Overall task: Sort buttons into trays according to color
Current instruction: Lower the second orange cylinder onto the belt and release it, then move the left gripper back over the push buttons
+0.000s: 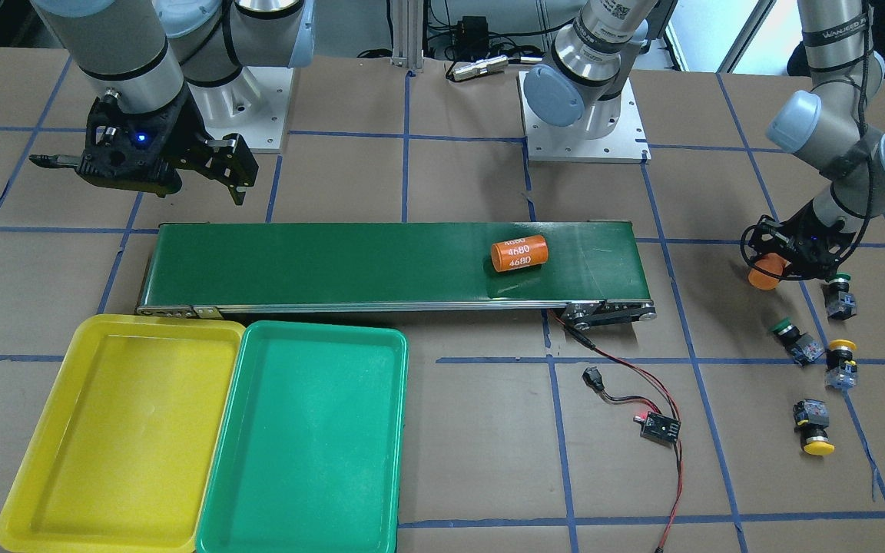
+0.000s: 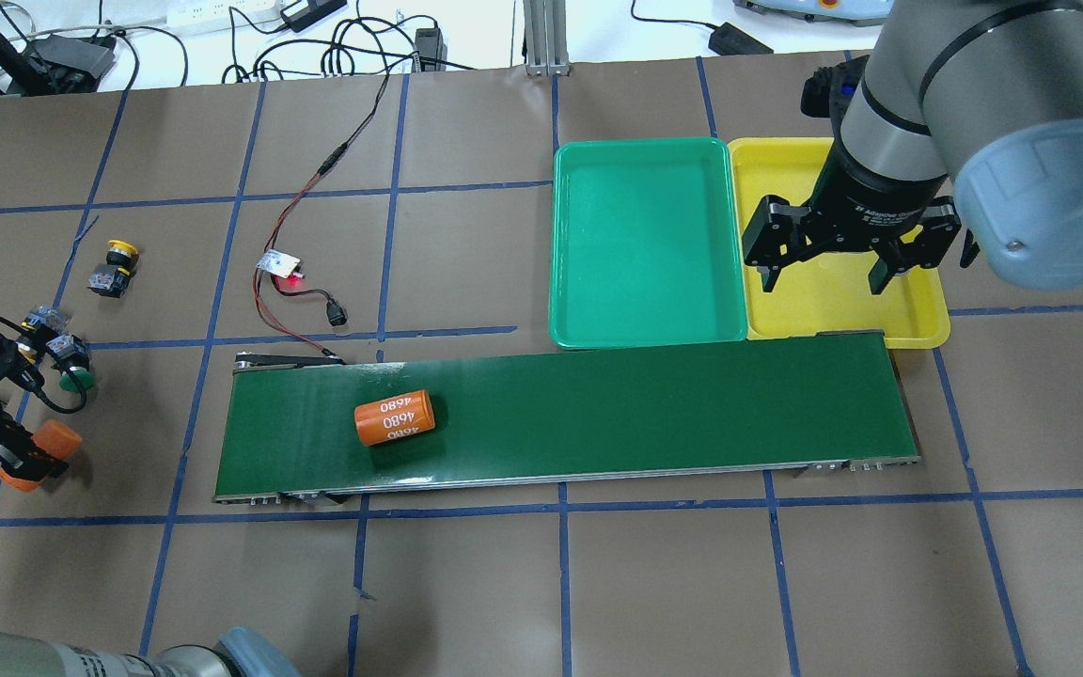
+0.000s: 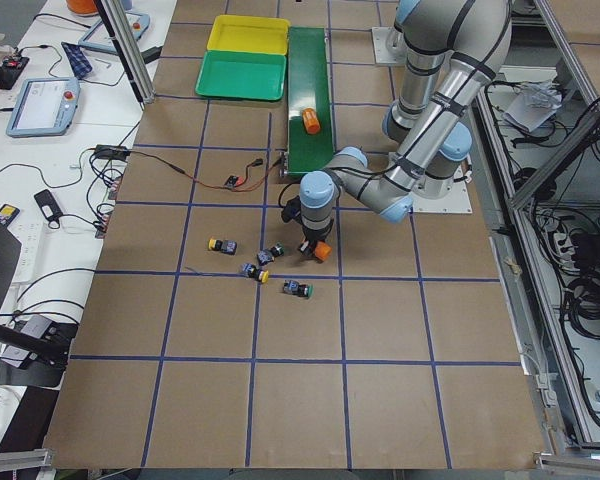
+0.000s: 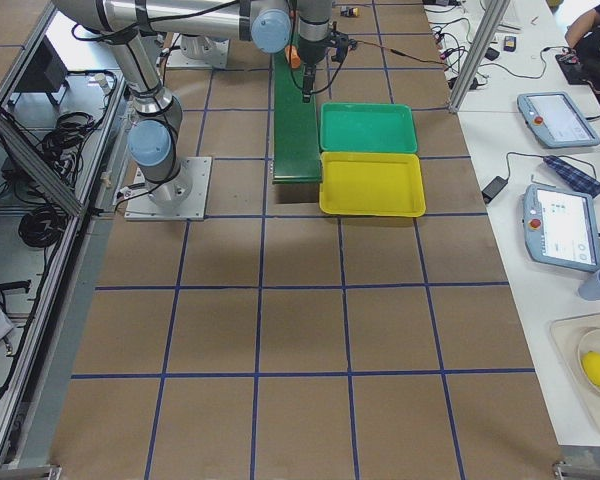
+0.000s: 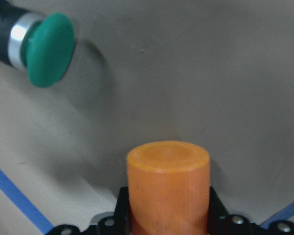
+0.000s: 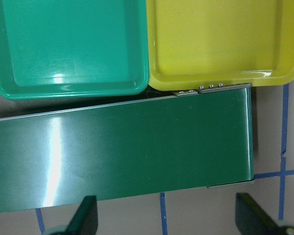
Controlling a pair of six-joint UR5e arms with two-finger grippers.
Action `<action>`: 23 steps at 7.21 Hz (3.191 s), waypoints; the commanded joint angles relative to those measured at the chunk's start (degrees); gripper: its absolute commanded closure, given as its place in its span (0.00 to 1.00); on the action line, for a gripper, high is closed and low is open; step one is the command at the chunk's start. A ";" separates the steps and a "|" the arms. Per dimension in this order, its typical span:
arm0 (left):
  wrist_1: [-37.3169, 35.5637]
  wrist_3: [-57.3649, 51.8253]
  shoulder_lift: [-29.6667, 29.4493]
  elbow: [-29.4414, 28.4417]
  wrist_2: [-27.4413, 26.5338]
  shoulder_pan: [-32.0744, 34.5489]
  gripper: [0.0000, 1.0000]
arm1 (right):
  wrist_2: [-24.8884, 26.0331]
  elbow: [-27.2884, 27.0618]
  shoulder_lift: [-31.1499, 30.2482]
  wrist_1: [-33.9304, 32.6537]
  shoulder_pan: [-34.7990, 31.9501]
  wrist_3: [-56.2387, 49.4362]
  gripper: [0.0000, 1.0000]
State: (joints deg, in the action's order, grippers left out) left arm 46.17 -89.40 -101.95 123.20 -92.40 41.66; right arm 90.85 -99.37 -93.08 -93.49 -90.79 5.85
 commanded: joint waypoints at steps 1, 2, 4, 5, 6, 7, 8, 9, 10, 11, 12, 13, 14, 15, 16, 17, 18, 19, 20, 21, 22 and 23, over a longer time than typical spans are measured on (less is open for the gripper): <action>4.78 -4.90 6.82 -0.93 0.29 8.99 1.00 | 0.03 0.06 -0.26 0.15 0.00 -0.05 0.00; 5.42 -6.04 8.86 -1.03 0.20 16.97 1.00 | 0.03 0.06 -0.17 0.06 0.00 -0.14 0.00; 8.93 -6.14 13.77 -0.86 0.38 27.38 1.00 | -0.06 -0.03 -0.35 0.14 0.00 -0.14 0.00; 9.03 -5.62 15.80 0.45 0.99 32.56 1.00 | 0.12 -0.03 -0.35 0.15 0.00 -0.05 0.00; 8.86 -4.39 16.08 1.08 0.65 37.31 1.00 | 0.03 -0.03 -0.35 0.15 0.00 -0.05 0.00; 8.24 -4.03 14.61 1.43 0.99 38.31 1.00 | -0.05 -0.03 -0.35 0.15 0.00 -0.14 0.00; 8.33 -1.25 14.76 2.74 0.73 38.93 1.00 | 0.03 -0.03 -0.35 0.15 0.00 -0.05 0.00; 7.98 0.35 16.33 7.28 0.73 39.20 1.00 | -0.05 -0.03 -0.35 0.15 0.00 -0.05 0.00; 1.19 0.36 16.26 11.50 0.82 39.20 1.00 | -0.06 -0.03 -0.35 0.15 0.00 0.04 0.00; -3.14 0.45 16.43 13.02 0.82 39.20 0.59 | -0.23 -0.03 -0.26 0.15 0.00 -0.14 0.00; -3.36 0.36 16.26 12.43 0.90 39.12 0.01 | -0.23 -0.03 -0.43 0.15 0.00 -0.14 0.00; -3.19 0.36 16.26 11.03 1.17 39.11 0.00 | -0.06 -0.03 -0.35 0.15 0.00 -0.14 0.00; -1.36 0.36 16.61 9.10 1.00 38.51 0.00 | -0.06 -0.03 -0.35 0.15 0.00 -0.14 0.00; 6.23 0.36 16.79 3.60 0.99 37.28 0.00 | -0.06 -0.03 -0.35 0.15 0.00 -0.14 0.00; 19.62 0.71 16.87 -5.77 1.17 33.96 0.00 | -0.14 -0.03 -0.35 0.15 0.00 -0.14 0.00; 26.19 1.50 14.09 -13.78 1.17 27.06 0.00 | -0.06 -0.03 -0.43 0.15 0.00 -0.14 0.00; 26.08 5.51 10.32 -16.21 1.34 21.33 0.00 | -0.06 -0.03 -0.35 0.15 0.00 -0.14 0.00; 24.25 12.51 5.32 -16.84 3.26 17.27 0.00 | -0.06 -0.03 -0.43 0.15 0.00 -0.14 0.00; 15.01 19.54 -0.21 -17.54 2.93 16.10 0.00 | -0.23 -0.03 -0.35 0.15 0.00 -0.14 0.00; 9.70 25.18 -5.83 -20.42 2.93 16.00 0.00 | -0.23 -0.03 -0.43 0.15 0.00 -0.14 0.00; 9.65 33.94 -11.46 -27.24 2.75 16.00 0.00 | -0.06 -0.03 -0.44 0.15 0.00 -0.14 0.00; 9.73 38.20 -16.99 -34.35 2.66 16.09 0.00 | -0.06 -0.03 -0.44 0.23 0.00 -0.14 0.00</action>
State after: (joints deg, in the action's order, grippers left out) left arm 56.88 -58.58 -111.68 97.13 -89.62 57.82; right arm 90.73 -99.41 -93.50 -93.32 -90.79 5.71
